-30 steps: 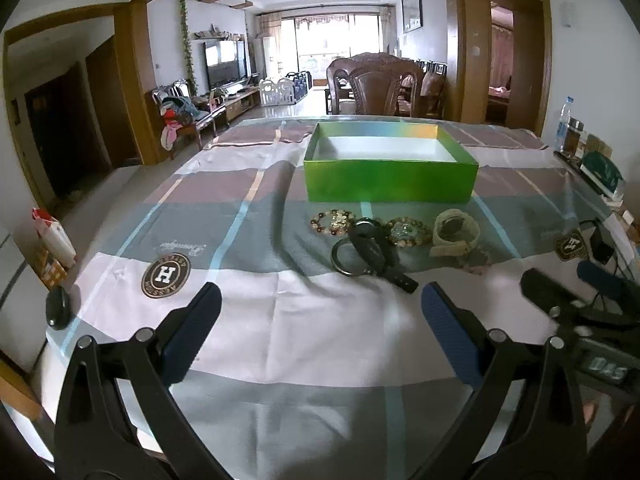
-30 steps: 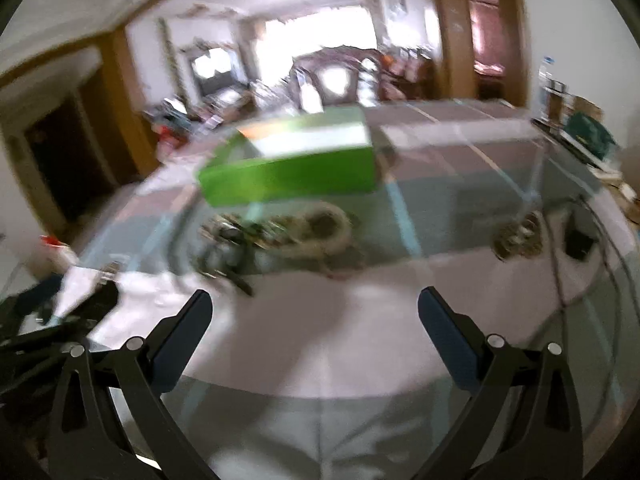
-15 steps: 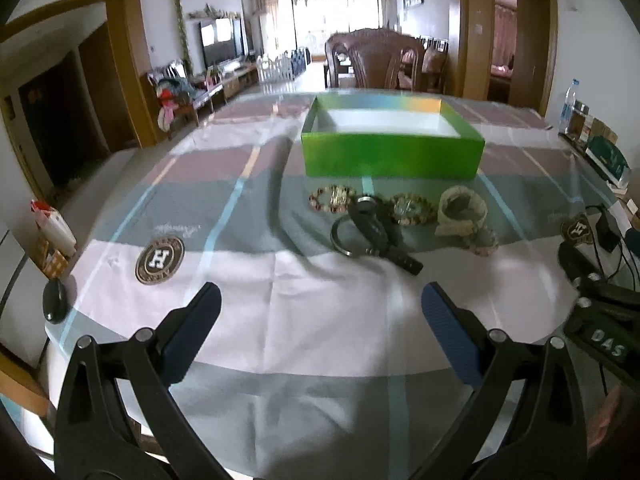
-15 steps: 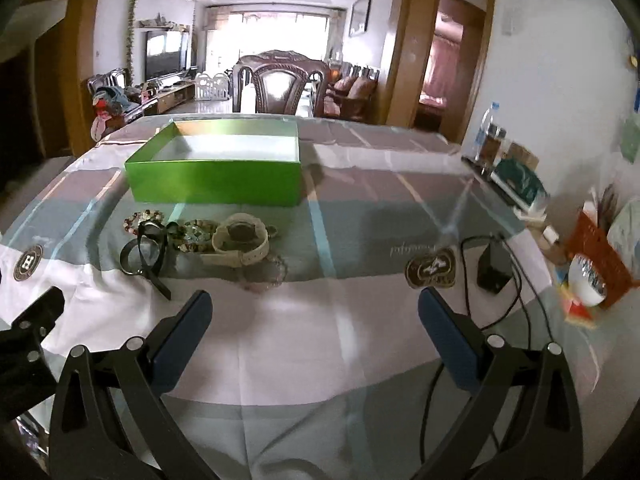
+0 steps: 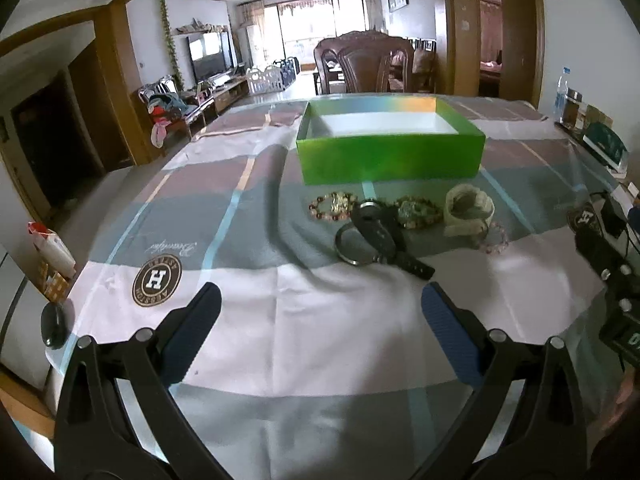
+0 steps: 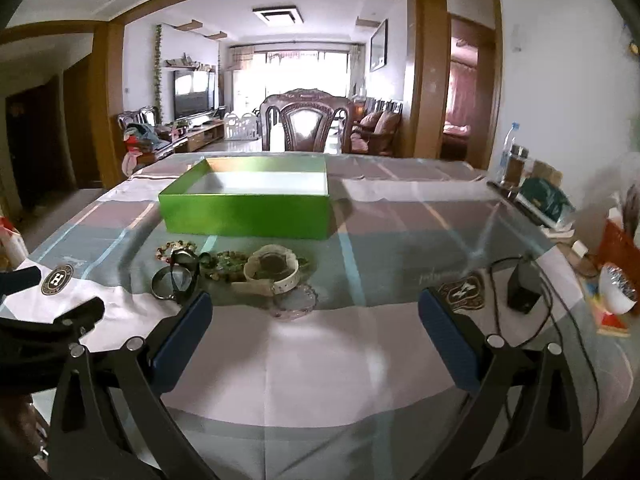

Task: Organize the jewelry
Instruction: 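Grasp the black watch with the left tool while the right tool grasps the white watch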

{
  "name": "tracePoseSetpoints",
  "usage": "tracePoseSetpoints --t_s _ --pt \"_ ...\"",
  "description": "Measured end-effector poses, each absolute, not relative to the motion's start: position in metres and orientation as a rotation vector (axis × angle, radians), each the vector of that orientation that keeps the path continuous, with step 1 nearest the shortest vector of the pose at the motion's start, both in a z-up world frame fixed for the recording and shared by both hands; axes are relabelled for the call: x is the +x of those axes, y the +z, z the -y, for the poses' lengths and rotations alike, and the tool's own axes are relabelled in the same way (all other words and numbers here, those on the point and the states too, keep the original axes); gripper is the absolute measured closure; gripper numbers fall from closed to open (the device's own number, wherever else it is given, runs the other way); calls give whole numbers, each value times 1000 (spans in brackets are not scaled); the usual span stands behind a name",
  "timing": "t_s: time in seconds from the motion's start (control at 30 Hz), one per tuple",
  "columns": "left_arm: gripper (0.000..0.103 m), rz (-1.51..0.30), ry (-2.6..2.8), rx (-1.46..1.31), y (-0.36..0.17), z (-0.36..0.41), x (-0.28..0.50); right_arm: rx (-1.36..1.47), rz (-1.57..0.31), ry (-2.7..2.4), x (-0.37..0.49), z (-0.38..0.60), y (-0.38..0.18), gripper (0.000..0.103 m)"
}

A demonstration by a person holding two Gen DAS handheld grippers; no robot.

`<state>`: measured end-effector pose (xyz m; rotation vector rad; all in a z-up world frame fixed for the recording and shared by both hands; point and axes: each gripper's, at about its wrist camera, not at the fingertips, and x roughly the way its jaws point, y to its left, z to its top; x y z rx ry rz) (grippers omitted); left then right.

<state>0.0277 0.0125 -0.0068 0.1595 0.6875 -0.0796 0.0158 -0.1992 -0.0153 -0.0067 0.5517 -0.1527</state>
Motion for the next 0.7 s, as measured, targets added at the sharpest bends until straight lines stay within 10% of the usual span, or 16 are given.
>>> tracePoseSetpoints --t_s 0.33,0.7 --pt "5 -658 -112 170 -15 2 63 -60 -626 -142 55 199 -34 3" --pt "57 -775 -146 184 -41 20 121 -53 -691 -96 111 204 -54 10"
